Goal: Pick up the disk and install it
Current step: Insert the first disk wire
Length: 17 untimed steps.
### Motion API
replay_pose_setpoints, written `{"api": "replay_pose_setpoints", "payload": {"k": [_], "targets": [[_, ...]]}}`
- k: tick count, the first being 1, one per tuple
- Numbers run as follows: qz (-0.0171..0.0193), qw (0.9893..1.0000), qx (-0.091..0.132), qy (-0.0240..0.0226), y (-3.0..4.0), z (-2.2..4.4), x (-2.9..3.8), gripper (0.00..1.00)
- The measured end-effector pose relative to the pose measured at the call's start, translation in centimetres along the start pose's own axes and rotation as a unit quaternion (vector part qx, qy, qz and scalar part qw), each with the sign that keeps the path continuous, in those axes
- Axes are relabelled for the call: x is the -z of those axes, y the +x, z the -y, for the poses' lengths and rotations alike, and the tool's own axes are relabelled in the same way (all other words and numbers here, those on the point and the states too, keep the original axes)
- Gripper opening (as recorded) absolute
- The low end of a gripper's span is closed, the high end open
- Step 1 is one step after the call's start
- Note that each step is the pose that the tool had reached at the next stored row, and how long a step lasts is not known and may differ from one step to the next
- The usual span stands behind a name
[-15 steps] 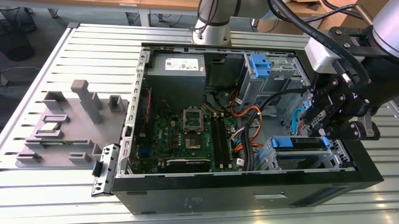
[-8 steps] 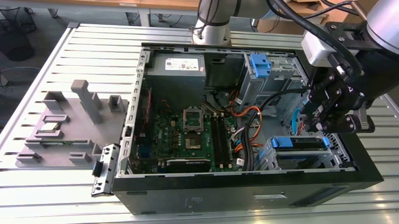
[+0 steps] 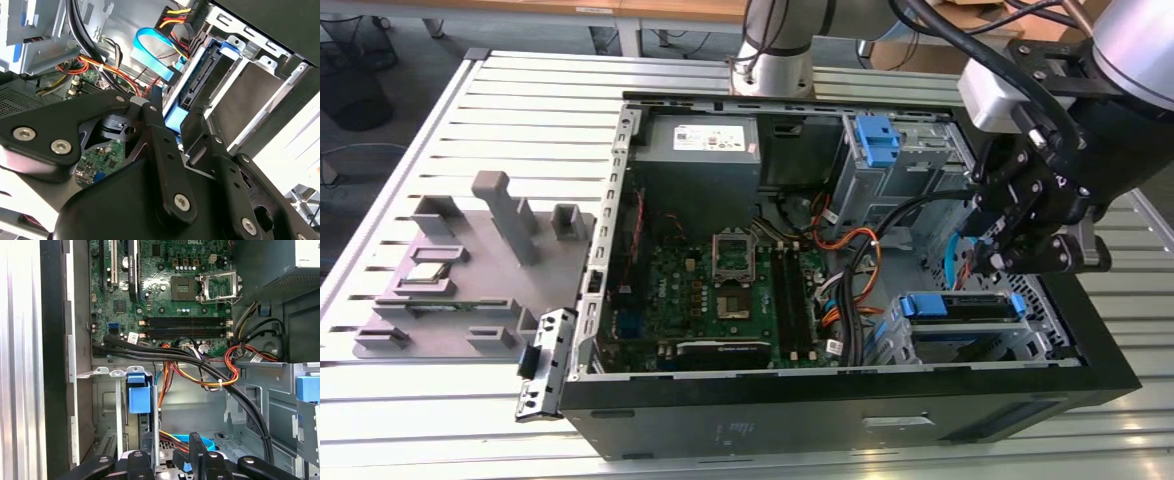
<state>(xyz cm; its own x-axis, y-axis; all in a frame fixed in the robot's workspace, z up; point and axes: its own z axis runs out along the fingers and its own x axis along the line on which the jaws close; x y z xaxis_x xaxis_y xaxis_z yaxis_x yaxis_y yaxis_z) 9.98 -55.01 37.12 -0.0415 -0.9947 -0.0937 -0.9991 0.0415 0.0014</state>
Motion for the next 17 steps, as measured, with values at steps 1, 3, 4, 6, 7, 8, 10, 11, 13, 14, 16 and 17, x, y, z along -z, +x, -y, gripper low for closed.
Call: {"api": "replay_pose_setpoints", "payload": {"k": [1, 3, 4, 6, 7, 8, 10, 11, 13, 14, 16, 17], "targets": [[0.0000, 1.0000, 0.000, 0.0000, -0.06, 0.00, -0.03, 0.42], [0.0000, 1.0000, 0.000, 0.0000, -0.17, 0.02, -0.07, 0.42], [0.0000, 1.0000, 0.000, 0.0000, -0.23, 0.06, -0.10, 0.42], [0.0000, 1.0000, 0.000, 0.0000, -0.30, 0.15, -0.14, 0.42], [0.0001, 1.0000, 0.000, 0.0000, -0.32, 0.20, -0.16, 0.42], [0.0000, 1.0000, 0.000, 0.0000, -0.35, 0.27, -0.17, 0.42], [0.0000, 1.0000, 0.000, 0.0000, -0.41, 0.40, -0.19, 0.42], [-0.0001, 1.0000, 0.000, 0.0000, -0.43, 0.47, -0.20, 0.42], [-0.0002, 1.0000, 0.000, 0.0000, -0.46, 0.65, -0.21, 0.42], [-0.0001, 1.0000, 0.000, 0.0000, -0.48, 0.75, -0.23, 0.42], [0.0000, 1.0000, 0.000, 0.0000, -0.49, 0.97, -0.25, 0.42], [0.0000, 1.0000, 0.000, 0.0000, -0.50, 1.07, -0.26, 0.42]]}}
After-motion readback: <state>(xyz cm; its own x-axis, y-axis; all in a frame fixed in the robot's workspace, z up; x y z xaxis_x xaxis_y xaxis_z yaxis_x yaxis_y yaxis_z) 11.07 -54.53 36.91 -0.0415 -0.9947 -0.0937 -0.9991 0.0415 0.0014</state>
